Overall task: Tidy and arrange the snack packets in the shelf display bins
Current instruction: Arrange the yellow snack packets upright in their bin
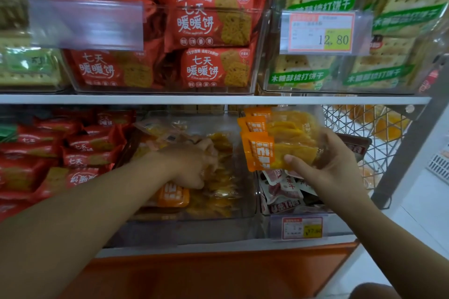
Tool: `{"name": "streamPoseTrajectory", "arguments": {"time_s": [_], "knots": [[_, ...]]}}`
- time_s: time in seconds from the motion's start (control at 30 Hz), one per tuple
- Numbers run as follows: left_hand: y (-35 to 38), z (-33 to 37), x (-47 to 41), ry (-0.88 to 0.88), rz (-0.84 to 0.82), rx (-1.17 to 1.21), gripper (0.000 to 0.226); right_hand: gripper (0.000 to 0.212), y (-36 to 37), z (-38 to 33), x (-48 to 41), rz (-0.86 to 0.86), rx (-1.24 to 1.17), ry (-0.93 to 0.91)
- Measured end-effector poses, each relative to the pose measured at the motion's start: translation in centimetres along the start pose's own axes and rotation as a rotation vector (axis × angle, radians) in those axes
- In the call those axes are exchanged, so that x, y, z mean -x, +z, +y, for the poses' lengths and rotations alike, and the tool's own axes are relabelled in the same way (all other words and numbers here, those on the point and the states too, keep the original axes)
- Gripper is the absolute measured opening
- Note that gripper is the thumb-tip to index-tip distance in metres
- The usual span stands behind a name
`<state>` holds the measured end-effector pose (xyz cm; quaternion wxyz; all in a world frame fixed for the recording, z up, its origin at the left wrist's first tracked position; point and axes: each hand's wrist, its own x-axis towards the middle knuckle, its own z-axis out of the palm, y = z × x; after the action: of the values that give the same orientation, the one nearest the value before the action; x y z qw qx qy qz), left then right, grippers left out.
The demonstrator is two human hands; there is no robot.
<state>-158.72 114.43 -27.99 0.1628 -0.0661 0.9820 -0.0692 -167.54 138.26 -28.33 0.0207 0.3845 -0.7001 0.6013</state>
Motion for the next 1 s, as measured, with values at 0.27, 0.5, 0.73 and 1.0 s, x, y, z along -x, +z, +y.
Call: {"name": "streamPoseTrajectory", "arguments": {"time_s": [0.27, 0.5, 0.73, 1.0], "knots": [[0.2, -1.0, 2.2, 0.057, -0.054, -0.048, 0.042, 0.045, 0.3, -0.5, 0.3, -0.017, 0.004, -0.042], [-0.3, -1.2, 3.0, 0.007, -0.328, 0.114, 0.064, 0.043, 1.2, -0.8, 0.4, -0.044, -0.031, -0.041], [1.1, -1.3, 2.8, 0.009, -0.267, 0.144, 0.072, 0.045, 1.4, -0.6, 0.6, -0.051, -0.027, -0.029], [4.4, 0.0, 2.2, 0.049, 0.144, -0.060, 0.039, 0.041, 2.2, -0.5, 0.5, -0.048, -0.036, -0.024]]}}
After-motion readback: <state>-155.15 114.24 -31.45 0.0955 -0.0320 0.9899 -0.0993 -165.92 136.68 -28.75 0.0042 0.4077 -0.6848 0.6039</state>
